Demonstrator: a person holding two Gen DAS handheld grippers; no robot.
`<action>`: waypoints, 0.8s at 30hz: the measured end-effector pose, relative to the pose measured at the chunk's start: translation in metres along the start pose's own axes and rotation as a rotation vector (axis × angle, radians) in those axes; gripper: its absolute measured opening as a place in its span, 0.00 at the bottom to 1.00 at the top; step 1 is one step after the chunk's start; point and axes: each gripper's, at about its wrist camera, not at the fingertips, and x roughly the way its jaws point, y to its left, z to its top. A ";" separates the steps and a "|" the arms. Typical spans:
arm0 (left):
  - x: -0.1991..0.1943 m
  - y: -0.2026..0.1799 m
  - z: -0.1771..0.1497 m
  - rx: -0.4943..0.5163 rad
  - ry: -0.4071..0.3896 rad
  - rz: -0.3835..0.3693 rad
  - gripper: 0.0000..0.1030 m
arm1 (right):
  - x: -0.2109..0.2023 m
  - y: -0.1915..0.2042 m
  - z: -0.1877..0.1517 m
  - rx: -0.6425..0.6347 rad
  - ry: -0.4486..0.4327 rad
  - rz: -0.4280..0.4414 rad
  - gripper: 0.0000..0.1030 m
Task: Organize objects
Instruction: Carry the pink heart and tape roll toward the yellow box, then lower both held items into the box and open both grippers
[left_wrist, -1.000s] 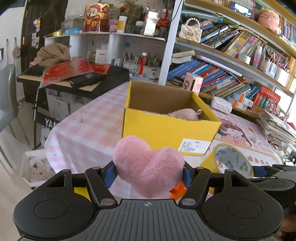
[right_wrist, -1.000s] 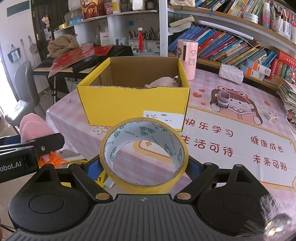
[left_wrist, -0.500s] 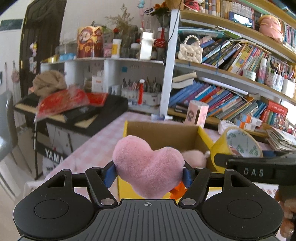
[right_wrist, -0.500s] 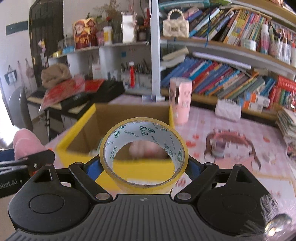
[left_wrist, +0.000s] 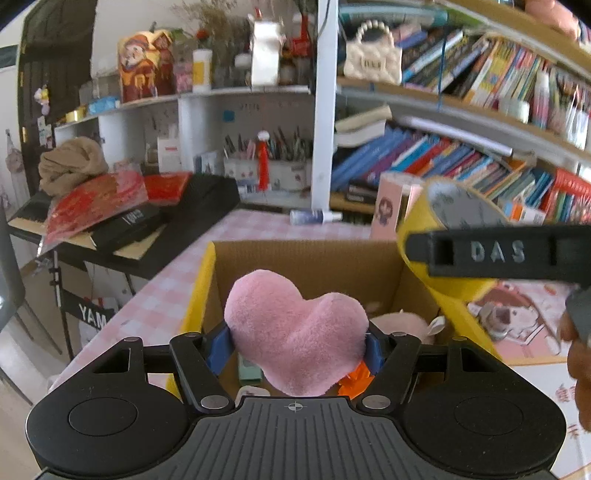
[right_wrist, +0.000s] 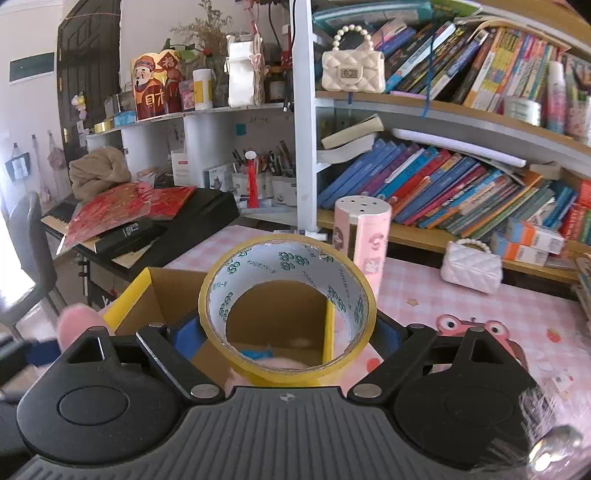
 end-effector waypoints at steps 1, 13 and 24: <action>0.005 -0.001 0.000 0.007 0.012 0.003 0.67 | 0.006 0.001 0.002 -0.007 0.006 0.010 0.86; 0.048 -0.015 -0.004 0.082 0.110 0.013 0.67 | 0.080 0.022 -0.001 -0.106 0.206 0.129 0.86; 0.062 -0.015 -0.009 0.085 0.171 0.022 0.69 | 0.110 0.032 -0.008 -0.183 0.303 0.127 0.86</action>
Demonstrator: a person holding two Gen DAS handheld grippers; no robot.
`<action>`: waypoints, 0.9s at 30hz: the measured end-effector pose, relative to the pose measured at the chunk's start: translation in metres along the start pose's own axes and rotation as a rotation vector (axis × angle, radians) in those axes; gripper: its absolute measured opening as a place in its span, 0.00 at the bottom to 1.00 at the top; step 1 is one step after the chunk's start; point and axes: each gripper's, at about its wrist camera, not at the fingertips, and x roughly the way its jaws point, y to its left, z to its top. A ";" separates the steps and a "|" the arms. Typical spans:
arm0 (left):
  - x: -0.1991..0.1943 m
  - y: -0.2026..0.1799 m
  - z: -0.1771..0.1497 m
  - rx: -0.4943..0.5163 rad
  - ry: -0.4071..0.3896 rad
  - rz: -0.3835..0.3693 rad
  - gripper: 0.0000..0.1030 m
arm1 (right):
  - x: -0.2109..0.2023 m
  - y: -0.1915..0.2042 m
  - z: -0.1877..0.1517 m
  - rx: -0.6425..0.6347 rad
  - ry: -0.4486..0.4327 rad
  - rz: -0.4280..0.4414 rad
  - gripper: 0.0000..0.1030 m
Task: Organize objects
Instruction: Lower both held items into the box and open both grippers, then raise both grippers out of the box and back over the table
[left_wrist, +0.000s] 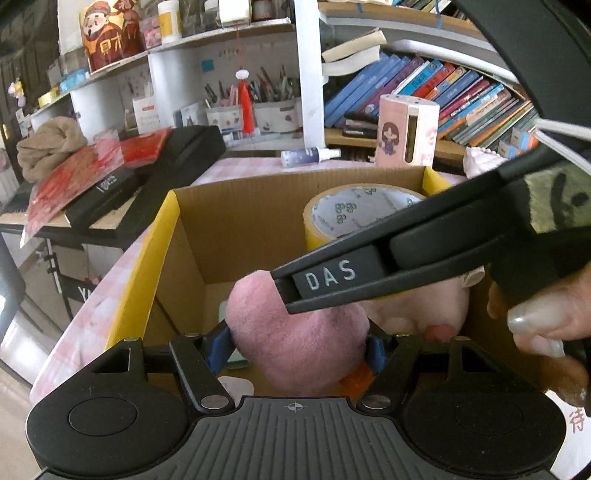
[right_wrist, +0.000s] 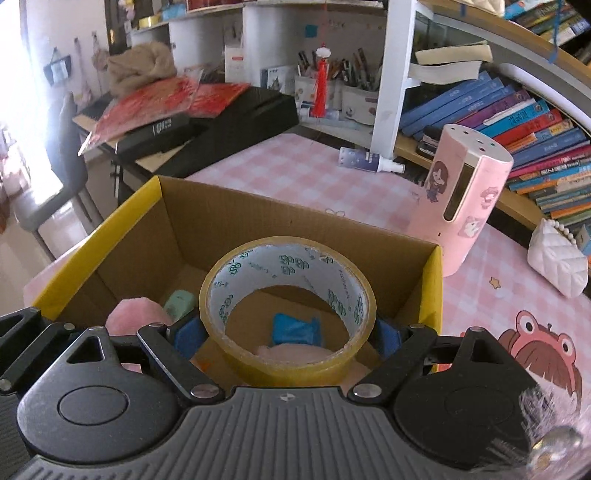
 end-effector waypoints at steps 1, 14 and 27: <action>0.000 0.000 -0.001 0.000 0.002 0.002 0.70 | 0.002 0.000 0.002 -0.005 0.005 -0.001 0.86; -0.010 -0.002 -0.004 -0.012 -0.017 0.004 0.81 | 0.020 0.004 0.007 -0.056 0.099 0.003 0.87; -0.052 0.004 -0.006 -0.041 -0.121 0.002 0.87 | -0.042 -0.003 0.002 0.039 -0.087 -0.035 0.92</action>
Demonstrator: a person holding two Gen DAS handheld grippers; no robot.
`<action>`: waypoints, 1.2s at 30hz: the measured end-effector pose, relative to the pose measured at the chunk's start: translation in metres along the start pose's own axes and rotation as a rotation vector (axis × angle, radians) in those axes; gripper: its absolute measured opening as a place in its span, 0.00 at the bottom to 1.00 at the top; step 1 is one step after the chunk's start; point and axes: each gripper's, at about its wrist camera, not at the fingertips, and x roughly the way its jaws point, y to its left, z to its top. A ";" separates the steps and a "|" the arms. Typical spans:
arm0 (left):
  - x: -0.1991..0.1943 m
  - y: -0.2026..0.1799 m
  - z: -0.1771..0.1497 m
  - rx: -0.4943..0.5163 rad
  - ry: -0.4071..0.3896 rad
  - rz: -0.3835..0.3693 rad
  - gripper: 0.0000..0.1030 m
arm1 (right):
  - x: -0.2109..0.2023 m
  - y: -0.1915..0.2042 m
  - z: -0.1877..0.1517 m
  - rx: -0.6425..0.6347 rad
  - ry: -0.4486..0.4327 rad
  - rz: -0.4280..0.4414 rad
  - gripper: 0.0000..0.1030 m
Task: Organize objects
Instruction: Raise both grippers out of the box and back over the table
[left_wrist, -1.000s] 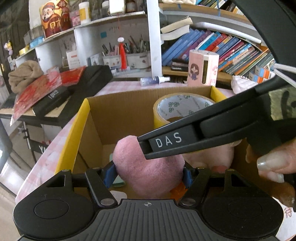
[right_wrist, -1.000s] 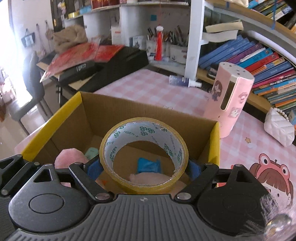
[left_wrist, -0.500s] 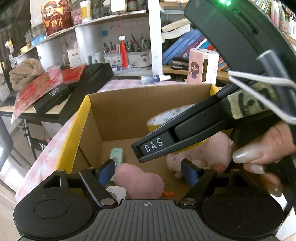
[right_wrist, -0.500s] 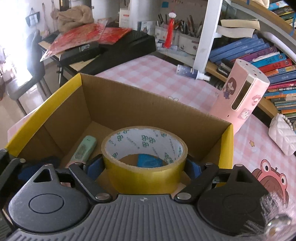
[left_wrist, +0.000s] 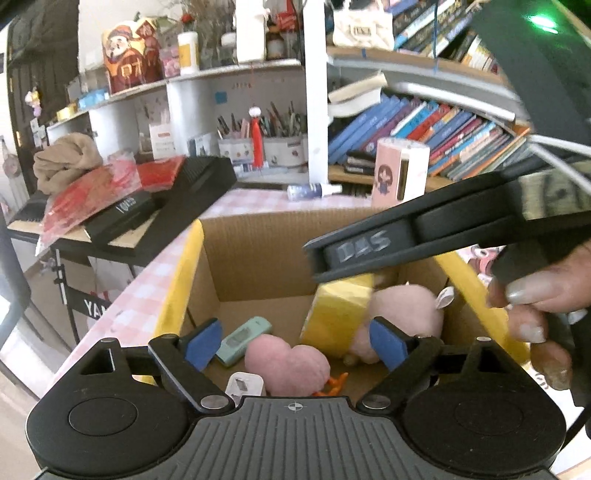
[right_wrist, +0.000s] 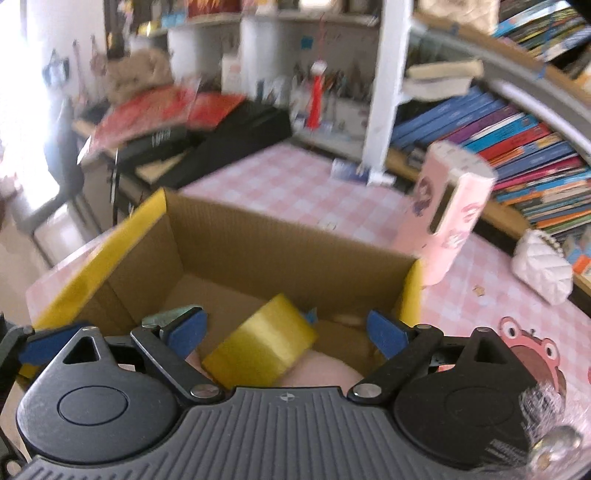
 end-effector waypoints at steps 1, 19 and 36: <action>-0.004 0.001 -0.001 -0.004 -0.010 0.000 0.88 | -0.008 -0.002 -0.001 0.014 -0.022 -0.006 0.92; -0.077 0.019 -0.037 -0.064 -0.065 0.008 0.88 | -0.122 -0.002 -0.070 0.083 -0.233 -0.189 0.92; -0.132 0.027 -0.101 -0.055 0.031 0.037 0.89 | -0.164 0.051 -0.175 0.061 -0.110 -0.249 0.93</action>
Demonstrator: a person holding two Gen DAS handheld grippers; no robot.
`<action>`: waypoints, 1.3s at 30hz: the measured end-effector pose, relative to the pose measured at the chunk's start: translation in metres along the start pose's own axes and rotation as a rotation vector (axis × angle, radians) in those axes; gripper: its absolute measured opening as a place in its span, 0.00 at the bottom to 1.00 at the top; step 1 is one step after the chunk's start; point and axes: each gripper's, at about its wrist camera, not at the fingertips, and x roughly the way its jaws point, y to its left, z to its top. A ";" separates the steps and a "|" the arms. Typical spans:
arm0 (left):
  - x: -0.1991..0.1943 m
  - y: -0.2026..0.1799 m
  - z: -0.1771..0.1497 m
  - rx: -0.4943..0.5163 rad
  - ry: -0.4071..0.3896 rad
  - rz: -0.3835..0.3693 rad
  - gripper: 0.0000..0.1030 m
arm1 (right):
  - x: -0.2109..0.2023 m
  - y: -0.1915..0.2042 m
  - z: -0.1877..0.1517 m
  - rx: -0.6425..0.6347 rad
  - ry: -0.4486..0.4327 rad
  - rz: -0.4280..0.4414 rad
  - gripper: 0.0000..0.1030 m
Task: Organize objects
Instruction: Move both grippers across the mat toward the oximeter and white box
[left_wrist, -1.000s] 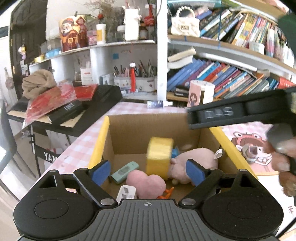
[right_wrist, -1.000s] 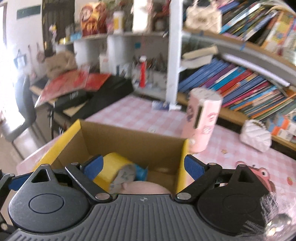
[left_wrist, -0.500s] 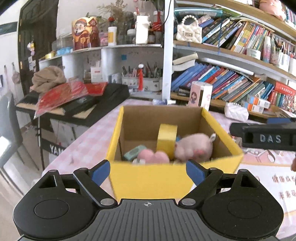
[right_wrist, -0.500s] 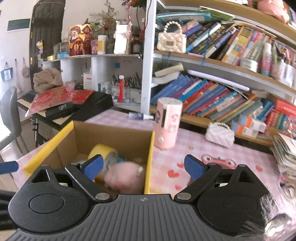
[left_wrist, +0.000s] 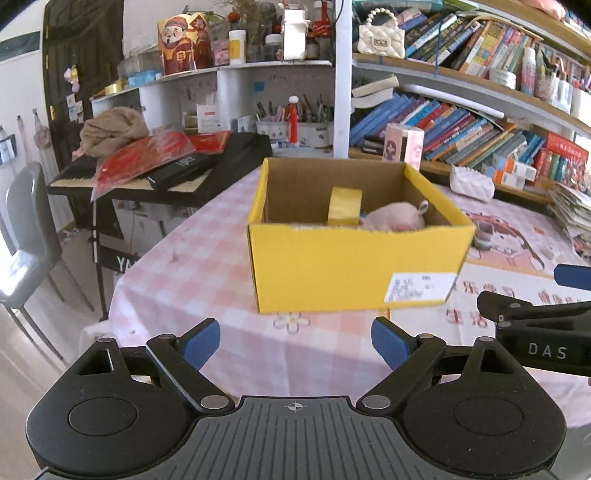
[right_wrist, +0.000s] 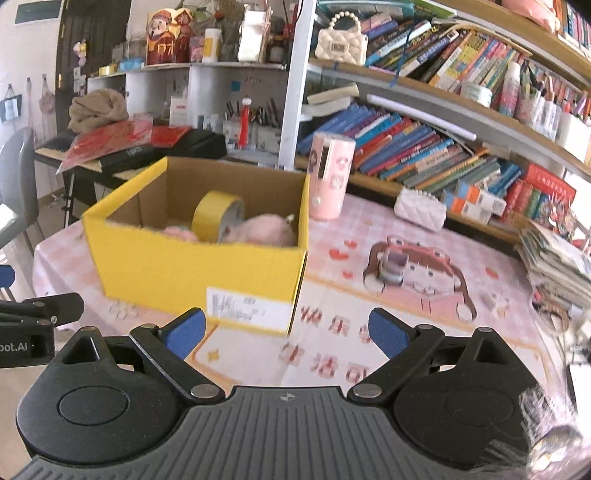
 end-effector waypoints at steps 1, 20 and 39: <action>-0.002 0.000 -0.003 0.003 0.005 -0.001 0.89 | -0.002 0.002 -0.003 -0.002 0.003 -0.002 0.93; -0.019 -0.018 -0.033 0.088 0.062 -0.093 0.89 | -0.034 0.001 -0.047 0.047 0.080 -0.072 0.93; -0.007 -0.091 -0.015 0.236 0.019 -0.287 0.89 | -0.057 -0.072 -0.067 0.212 0.097 -0.286 0.93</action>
